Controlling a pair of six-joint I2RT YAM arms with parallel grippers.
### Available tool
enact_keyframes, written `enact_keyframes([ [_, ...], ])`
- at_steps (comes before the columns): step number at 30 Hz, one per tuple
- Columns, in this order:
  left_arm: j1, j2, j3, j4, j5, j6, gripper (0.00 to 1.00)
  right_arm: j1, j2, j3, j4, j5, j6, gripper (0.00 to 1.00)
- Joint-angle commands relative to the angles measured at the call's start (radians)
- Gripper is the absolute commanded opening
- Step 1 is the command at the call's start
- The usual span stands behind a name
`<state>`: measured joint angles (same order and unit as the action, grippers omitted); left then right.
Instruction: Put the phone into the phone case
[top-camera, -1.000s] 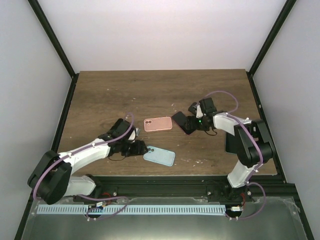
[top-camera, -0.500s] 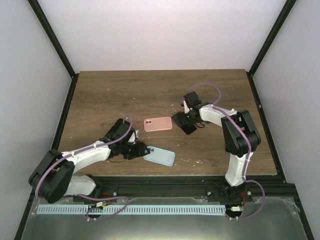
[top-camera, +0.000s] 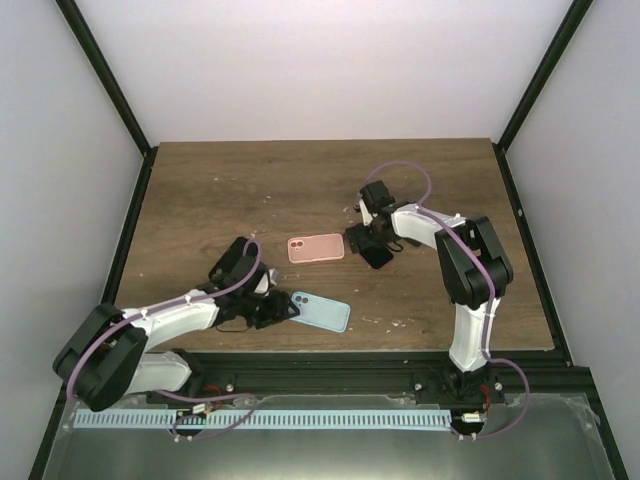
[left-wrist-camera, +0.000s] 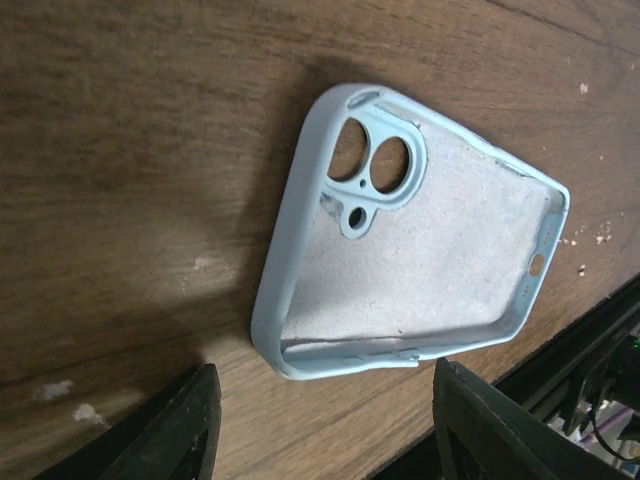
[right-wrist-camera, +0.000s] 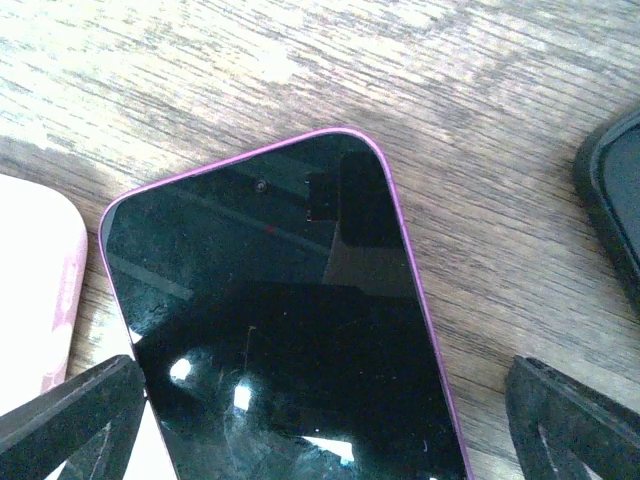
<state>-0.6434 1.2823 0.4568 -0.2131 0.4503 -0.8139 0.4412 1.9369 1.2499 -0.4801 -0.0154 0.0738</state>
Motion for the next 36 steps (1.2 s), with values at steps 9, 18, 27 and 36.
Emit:
enact_keyframes([
  [9,-0.021,0.011,-0.025,0.122,0.044,-0.083,0.6,0.004,0.005,0.021,-0.168,0.03,-0.095,1.0],
  [18,-0.019,0.095,0.086,0.099,-0.035,-0.035,0.59,0.003,0.02,0.011,-0.145,-0.01,-0.108,0.89],
  [27,0.051,0.126,0.188,0.058,-0.027,0.023,0.58,0.004,-0.024,-0.019,-0.142,-0.028,-0.032,0.76],
  [36,0.06,0.034,0.142,0.011,-0.032,0.036,0.61,0.045,-0.187,-0.094,-0.171,-0.08,0.037,0.71],
])
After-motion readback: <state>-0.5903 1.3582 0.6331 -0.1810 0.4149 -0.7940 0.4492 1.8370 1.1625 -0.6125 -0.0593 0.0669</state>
